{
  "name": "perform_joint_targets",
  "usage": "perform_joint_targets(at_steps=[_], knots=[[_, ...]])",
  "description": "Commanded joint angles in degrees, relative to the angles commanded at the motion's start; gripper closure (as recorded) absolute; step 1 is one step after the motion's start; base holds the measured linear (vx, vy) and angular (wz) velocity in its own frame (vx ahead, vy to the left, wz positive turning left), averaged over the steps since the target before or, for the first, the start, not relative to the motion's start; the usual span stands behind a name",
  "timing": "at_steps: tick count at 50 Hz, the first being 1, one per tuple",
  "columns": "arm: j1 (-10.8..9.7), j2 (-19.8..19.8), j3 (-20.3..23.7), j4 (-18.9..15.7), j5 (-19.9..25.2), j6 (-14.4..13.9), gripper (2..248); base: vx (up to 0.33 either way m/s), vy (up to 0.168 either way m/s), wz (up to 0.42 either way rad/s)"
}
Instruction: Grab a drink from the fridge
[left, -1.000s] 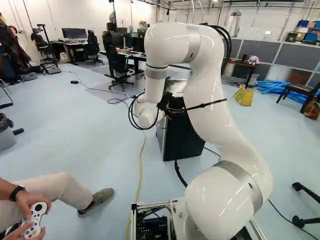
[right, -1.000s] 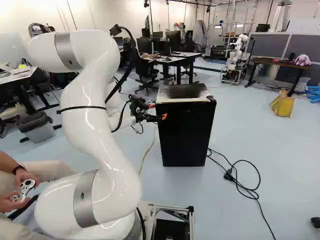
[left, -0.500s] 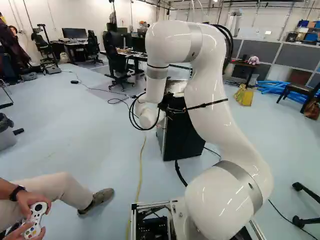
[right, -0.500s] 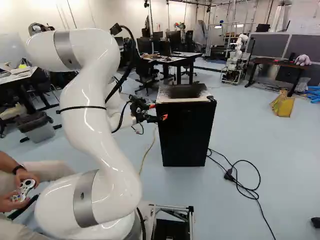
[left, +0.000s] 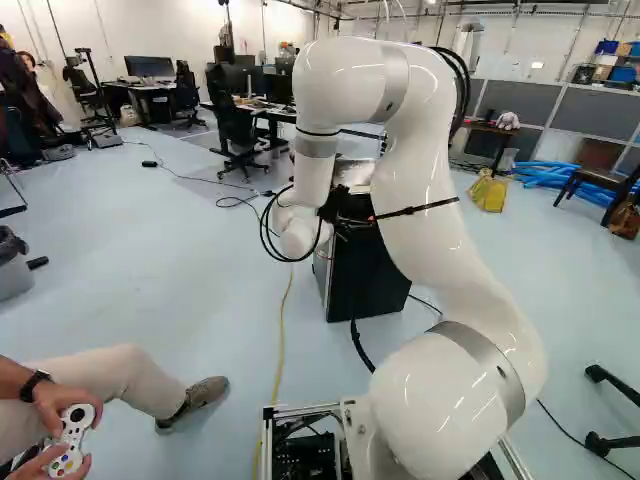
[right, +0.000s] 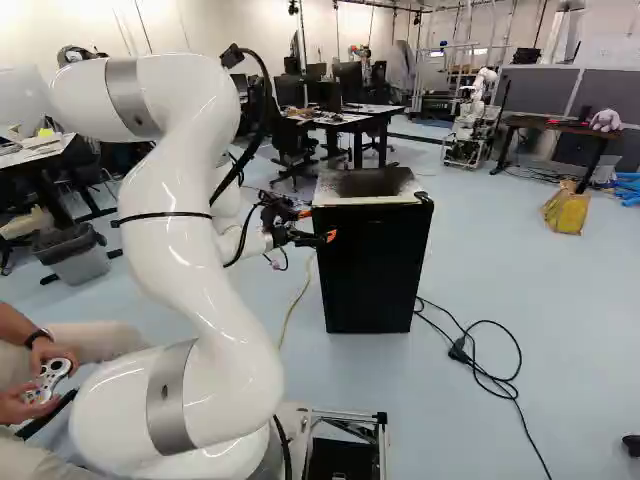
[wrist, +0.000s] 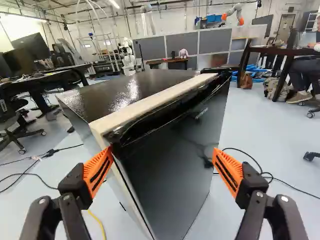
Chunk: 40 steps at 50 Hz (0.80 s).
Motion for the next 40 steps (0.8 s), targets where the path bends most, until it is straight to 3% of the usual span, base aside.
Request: perform_joint_targets(at_steps=[40], knots=[[0.4,3.0,5.3,0.0,0.0,0.0,3,-0.001,-0.002,-0.003]])
